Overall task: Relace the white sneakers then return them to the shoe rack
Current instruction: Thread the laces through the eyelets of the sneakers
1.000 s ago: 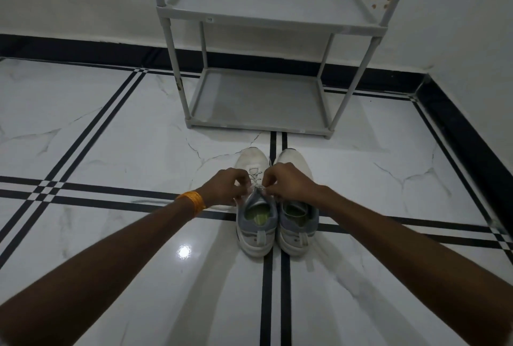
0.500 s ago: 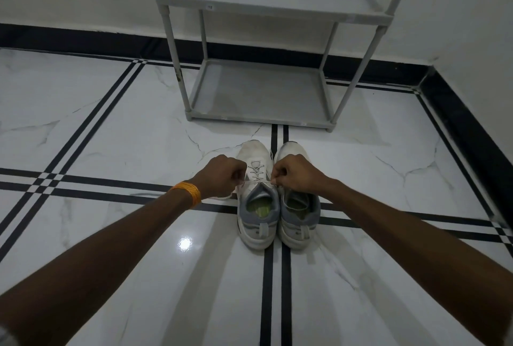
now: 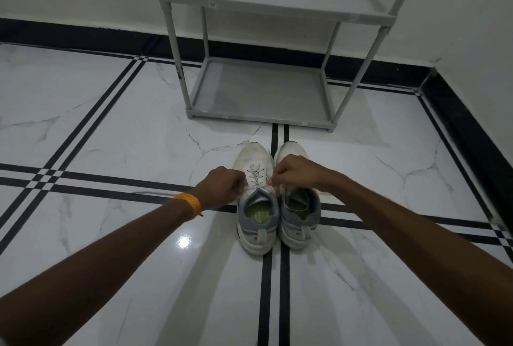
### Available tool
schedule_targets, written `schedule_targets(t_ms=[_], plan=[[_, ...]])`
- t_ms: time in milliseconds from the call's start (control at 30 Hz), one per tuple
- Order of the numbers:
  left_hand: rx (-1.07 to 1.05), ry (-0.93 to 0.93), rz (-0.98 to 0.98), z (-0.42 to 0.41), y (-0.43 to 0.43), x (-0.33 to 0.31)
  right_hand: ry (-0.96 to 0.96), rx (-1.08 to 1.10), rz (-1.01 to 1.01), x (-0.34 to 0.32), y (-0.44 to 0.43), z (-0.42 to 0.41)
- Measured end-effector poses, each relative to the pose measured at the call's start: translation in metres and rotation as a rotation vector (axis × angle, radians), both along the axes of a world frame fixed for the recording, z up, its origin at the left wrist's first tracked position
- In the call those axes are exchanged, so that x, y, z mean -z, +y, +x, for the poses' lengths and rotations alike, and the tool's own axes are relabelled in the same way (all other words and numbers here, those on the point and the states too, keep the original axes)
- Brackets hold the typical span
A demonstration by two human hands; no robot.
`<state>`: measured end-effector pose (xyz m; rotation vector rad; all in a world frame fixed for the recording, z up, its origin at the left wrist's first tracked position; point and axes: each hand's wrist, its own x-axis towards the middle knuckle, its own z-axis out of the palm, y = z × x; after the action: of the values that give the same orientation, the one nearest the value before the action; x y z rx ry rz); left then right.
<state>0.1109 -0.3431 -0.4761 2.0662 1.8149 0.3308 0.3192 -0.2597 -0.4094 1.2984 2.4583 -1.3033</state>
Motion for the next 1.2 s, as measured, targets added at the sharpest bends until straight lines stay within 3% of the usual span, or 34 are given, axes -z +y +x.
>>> schedule_targets(t_ms=[167,300,500,567,700,800,867,1033,1200], plan=[[-0.037,-0.035,0.022,0.007,-0.004,0.004,0.479,0.277,-0.456,0.009,-0.003,-0.009],[-0.121,-0.091,0.009,0.007,-0.002,0.005,0.567,0.422,-0.541,0.027,-0.016,-0.022],[-0.201,-0.112,-0.188,0.002,0.008,-0.003,0.625,0.622,-0.578,0.043,-0.021,-0.025],[-0.285,-0.255,-0.23,-0.003,0.01,-0.014,0.627,0.636,-0.562,0.041,-0.023,-0.027],[-0.468,-0.826,-0.391,-0.004,0.01,-0.028,0.608,0.634,-0.573,0.038,-0.023,-0.028],[-0.522,-1.141,-0.392,0.005,0.008,-0.024,0.617,0.603,-0.57,0.036,-0.023,-0.026],[-0.501,-1.247,-0.348,0.015,0.005,-0.023,0.619,0.616,-0.517,0.036,-0.024,-0.025],[-0.503,-1.156,-0.145,0.031,0.002,-0.014,0.624,0.693,-0.377,0.045,-0.029,-0.03],[-0.422,-0.938,0.044,0.034,0.003,-0.005,0.664,0.645,-0.449,0.043,-0.028,-0.026]])
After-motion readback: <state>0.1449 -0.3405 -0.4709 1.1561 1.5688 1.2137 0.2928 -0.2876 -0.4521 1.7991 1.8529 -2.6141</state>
